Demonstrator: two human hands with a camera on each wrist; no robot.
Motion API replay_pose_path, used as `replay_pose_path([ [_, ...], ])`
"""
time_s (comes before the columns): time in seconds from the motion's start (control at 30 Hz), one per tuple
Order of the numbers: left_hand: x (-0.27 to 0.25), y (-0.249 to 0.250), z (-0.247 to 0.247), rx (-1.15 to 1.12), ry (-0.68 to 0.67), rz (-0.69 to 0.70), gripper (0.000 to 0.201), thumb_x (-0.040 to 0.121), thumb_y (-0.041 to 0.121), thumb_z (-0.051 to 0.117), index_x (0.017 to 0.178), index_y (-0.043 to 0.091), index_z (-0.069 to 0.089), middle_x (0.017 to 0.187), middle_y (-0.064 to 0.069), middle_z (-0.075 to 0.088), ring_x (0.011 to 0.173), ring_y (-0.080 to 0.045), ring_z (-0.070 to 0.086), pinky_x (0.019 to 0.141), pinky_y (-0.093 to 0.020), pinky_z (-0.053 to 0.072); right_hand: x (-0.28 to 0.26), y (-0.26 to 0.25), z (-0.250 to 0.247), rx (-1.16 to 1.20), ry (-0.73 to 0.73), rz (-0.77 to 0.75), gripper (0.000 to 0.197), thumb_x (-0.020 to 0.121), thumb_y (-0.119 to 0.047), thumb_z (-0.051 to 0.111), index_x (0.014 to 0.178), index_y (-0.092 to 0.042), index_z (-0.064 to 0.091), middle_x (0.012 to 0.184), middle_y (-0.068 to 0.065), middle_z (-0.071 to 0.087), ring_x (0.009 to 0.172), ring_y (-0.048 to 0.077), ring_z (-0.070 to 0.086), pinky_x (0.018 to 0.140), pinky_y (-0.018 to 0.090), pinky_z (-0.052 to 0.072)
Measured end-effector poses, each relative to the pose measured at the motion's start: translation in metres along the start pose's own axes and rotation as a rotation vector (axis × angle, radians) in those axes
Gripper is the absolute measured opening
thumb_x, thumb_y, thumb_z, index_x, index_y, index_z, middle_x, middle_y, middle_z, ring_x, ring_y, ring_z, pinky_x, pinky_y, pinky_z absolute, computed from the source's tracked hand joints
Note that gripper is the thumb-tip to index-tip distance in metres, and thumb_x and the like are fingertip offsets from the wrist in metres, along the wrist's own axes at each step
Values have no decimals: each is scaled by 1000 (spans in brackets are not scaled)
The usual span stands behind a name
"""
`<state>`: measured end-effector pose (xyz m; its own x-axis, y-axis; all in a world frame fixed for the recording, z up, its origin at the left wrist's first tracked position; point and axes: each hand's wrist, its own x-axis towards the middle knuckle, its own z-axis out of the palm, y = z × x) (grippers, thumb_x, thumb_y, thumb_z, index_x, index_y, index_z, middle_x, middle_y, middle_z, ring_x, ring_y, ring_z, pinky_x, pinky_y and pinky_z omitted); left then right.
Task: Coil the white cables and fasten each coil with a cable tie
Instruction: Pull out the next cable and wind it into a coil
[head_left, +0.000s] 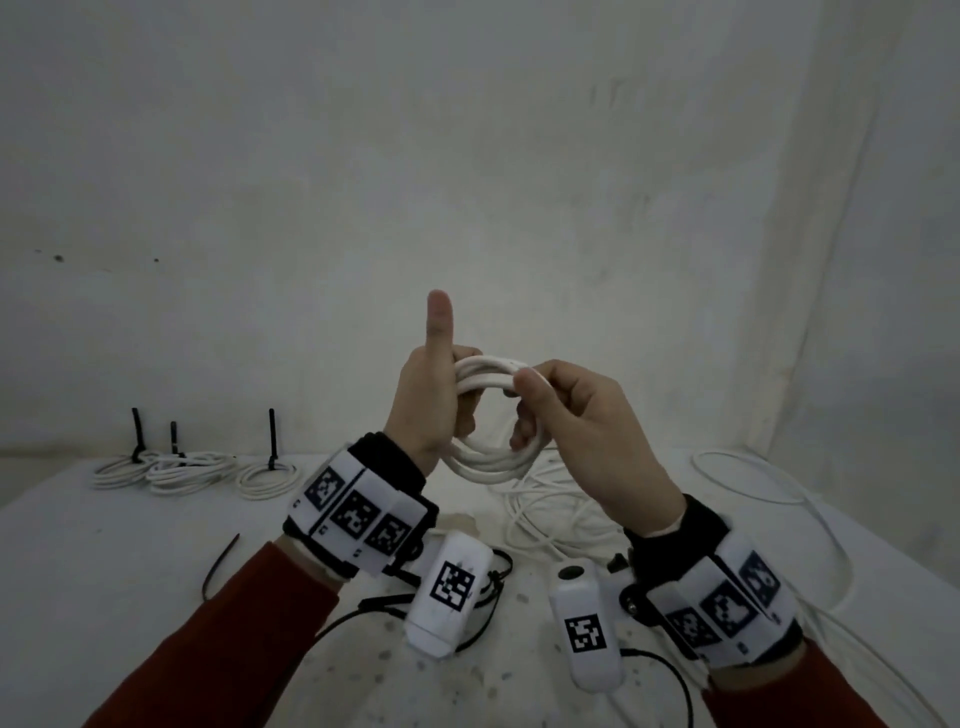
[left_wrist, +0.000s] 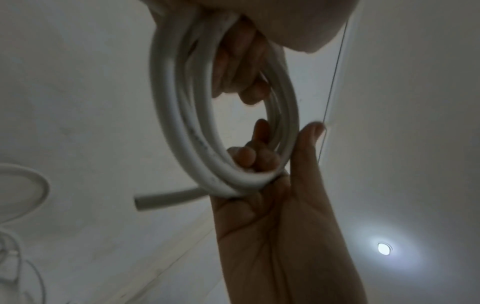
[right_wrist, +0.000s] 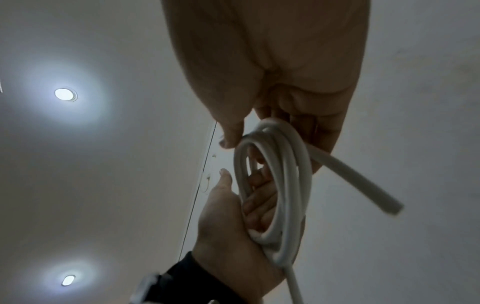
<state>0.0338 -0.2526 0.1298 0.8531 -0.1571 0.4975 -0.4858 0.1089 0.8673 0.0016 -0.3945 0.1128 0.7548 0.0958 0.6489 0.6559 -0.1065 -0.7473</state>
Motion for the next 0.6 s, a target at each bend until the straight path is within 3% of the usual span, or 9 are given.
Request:
replay_pose_path([
  [0.13,-6,2,0,-36,-210,-84,66,71,75,28,59,11,43,45,3,26,39,-12,24,42,-21,32,2,1,0,81,102,68,46,97,-36,43,87,3,63,49,-3,48,47,19,54,48,27,44],
  [0.23,-10,0,2,122,-76,-57,66,78,72,29,53,12,42,44,1,31,37,-13,31,45,-24,34,0,3,1,246,-38,152,51,91,-44,57,95,7,59,54,-3,46,49,16,47,55,29,46],
  [0.33,-7,1,0,140,40,-90,71,83,73,26,48,12,39,40,2,31,33,-13,32,42,-24,33,-3,4,5,103,-51,94,34,91,-27,63,101,5,59,51,0,52,52,21,54,54,24,48],
  [0.47,-8,6,-6,-96,-236,-202,65,69,76,30,59,14,45,46,3,28,41,-12,27,45,-23,37,-3,-1,8,106,74,50,22,94,-24,54,93,-4,62,44,-3,43,43,19,45,50,27,49],
  [0.6,-16,0,-10,-174,-323,-193,40,80,50,48,75,10,48,49,6,33,45,-11,38,60,-26,51,-3,-1,15,88,224,71,28,94,-32,55,78,-9,61,42,-8,38,35,7,36,45,31,46],
])
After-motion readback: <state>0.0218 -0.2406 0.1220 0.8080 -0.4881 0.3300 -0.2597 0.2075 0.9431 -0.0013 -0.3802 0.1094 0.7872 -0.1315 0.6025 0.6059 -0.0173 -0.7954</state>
